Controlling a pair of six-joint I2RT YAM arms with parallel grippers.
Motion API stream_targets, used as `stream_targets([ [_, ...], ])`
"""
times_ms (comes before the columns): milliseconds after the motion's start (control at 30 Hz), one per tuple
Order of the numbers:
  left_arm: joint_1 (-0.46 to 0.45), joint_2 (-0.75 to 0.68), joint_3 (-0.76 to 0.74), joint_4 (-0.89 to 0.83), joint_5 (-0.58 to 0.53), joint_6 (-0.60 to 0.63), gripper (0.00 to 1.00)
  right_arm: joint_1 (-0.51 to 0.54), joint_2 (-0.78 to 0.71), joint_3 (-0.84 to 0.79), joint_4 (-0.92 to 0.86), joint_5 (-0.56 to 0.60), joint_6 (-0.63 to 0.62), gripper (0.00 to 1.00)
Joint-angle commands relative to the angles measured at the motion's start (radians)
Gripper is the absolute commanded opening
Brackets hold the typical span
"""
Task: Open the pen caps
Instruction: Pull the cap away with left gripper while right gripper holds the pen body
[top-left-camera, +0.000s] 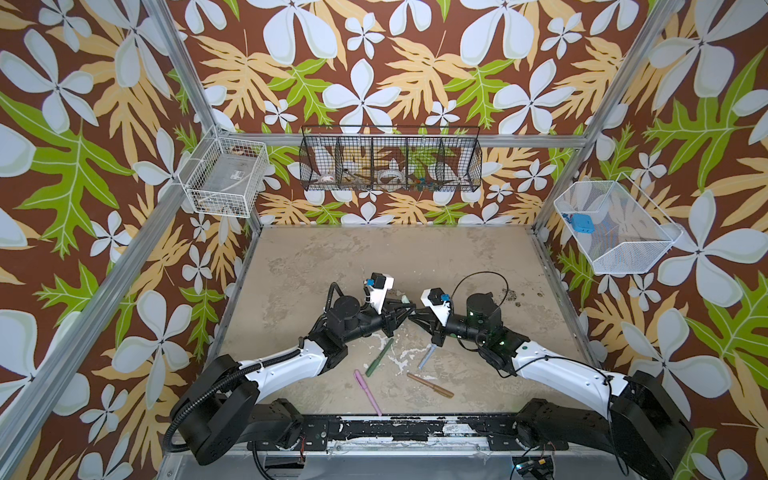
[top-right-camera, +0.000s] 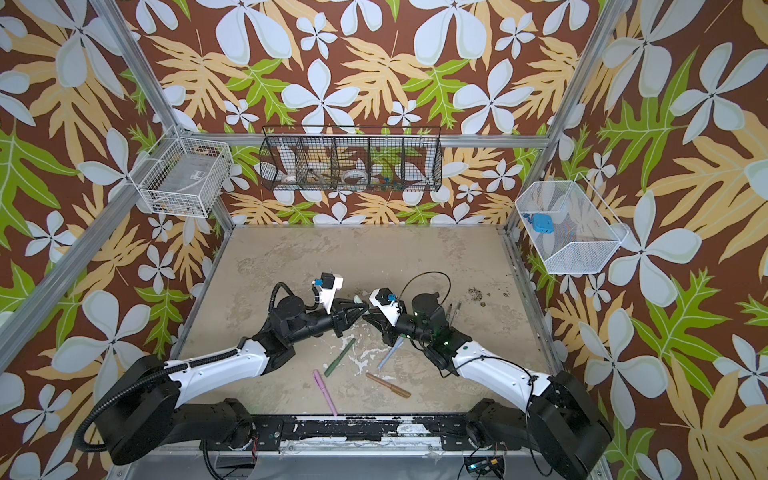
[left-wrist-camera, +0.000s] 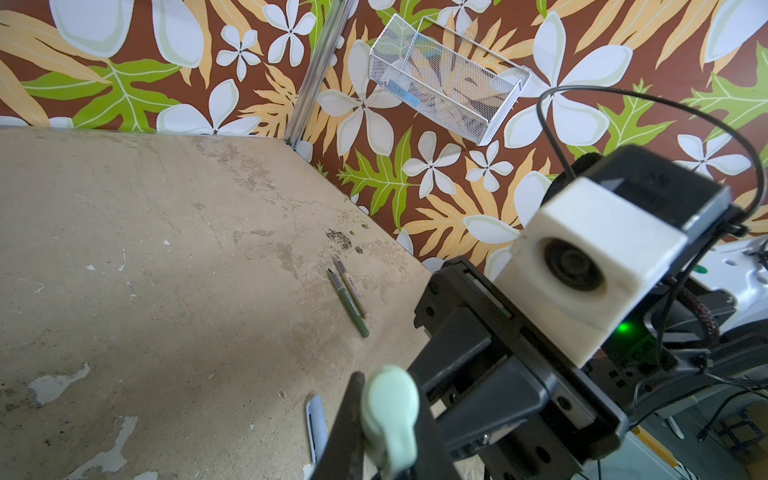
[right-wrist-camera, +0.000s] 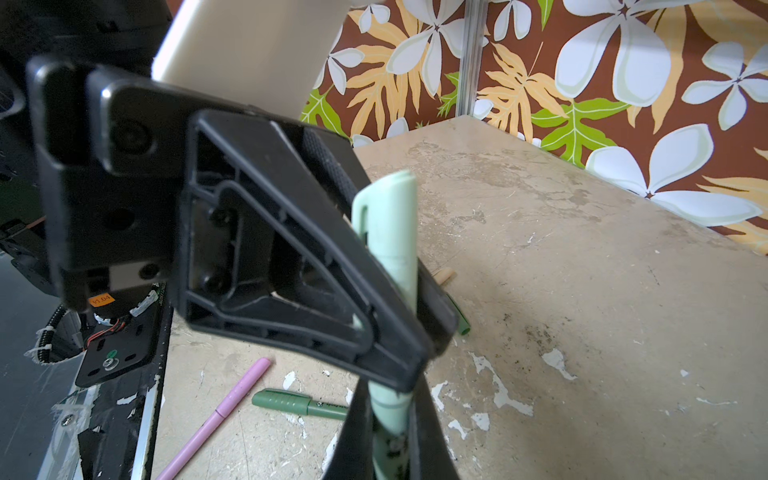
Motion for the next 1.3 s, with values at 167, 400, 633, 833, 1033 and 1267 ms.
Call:
stream_targets([
  [167,0.001,-0.001,0.000,0.040,0.001,0.001,0.00,0.002,0.011,0.007,0.015,-0.013,0.000,0.00],
  [400,0.001,-0.021,-0.014,0.052,-0.035,-0.016,0.00,0.003,0.027,0.014,0.009,-0.024,-0.005,0.00],
  [633,0.002,-0.054,-0.040,0.079,-0.046,-0.009,0.00,0.003,0.042,0.024,-0.010,-0.062,-0.026,0.00],
  [833,0.010,-0.071,-0.055,0.093,-0.052,-0.009,0.00,0.003,0.050,0.023,-0.015,-0.133,-0.042,0.00],
  [1033,0.021,-0.075,-0.069,0.122,-0.030,-0.015,0.00,0.002,0.088,0.044,-0.033,-0.211,-0.054,0.00],
  [1267,0.031,-0.078,-0.080,0.150,-0.007,-0.023,0.00,-0.001,0.133,0.073,-0.056,-0.307,-0.062,0.00],
])
